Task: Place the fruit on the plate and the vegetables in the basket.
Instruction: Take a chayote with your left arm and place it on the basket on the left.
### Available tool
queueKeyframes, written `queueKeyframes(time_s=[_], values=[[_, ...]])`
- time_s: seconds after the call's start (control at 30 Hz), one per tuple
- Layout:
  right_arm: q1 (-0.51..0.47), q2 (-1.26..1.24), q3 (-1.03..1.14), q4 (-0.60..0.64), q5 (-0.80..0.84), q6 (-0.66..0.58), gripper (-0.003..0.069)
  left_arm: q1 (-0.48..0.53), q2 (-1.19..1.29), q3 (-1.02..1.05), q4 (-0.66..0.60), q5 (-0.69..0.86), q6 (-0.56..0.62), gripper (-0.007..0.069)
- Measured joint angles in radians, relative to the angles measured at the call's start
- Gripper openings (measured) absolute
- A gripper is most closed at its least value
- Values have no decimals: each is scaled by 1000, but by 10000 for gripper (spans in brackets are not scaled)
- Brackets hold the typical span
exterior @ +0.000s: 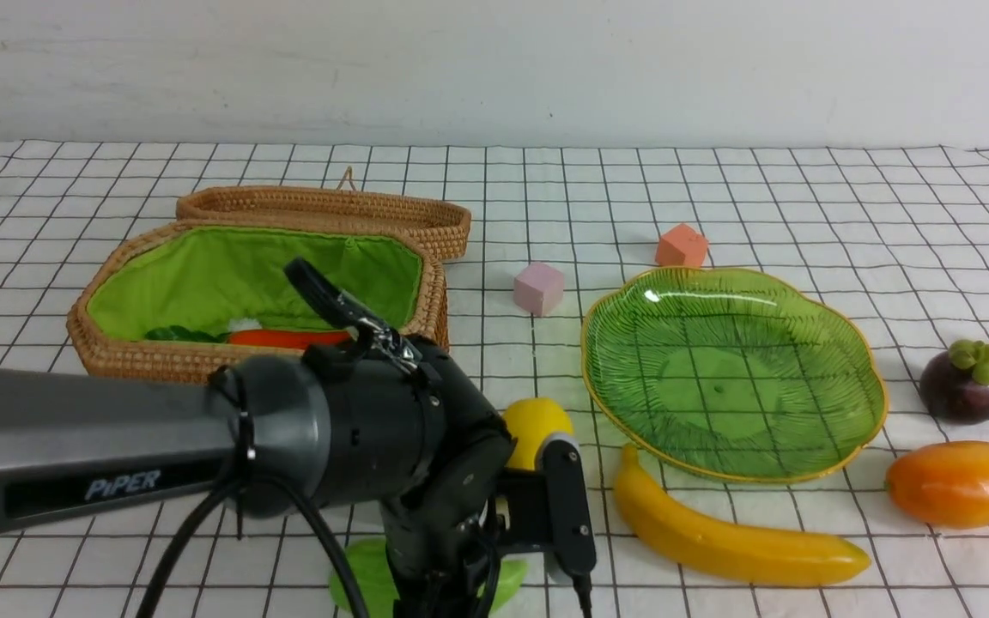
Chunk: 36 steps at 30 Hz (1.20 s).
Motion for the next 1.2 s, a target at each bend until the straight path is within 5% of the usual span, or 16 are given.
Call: queueKeyframes(time_s=[0.13,0.4,0.6,0.9,1.2], values=[[0,0,0,0,0,0,235,0,-4,-9,-3,20,-40,435],[0,0,0,0,0,0,235,-16,-260,-85,9,307,-86,435],[0,0,0,-8,-54,0,235,114,-445,-89,178,112,-87,435],[0,0,0,-16,-173,0,235,359,-346,-89,215,-172,-87,437],[0,0,0,-16,-147,38,237,374,-228,-89,292,-243,-87,654]])
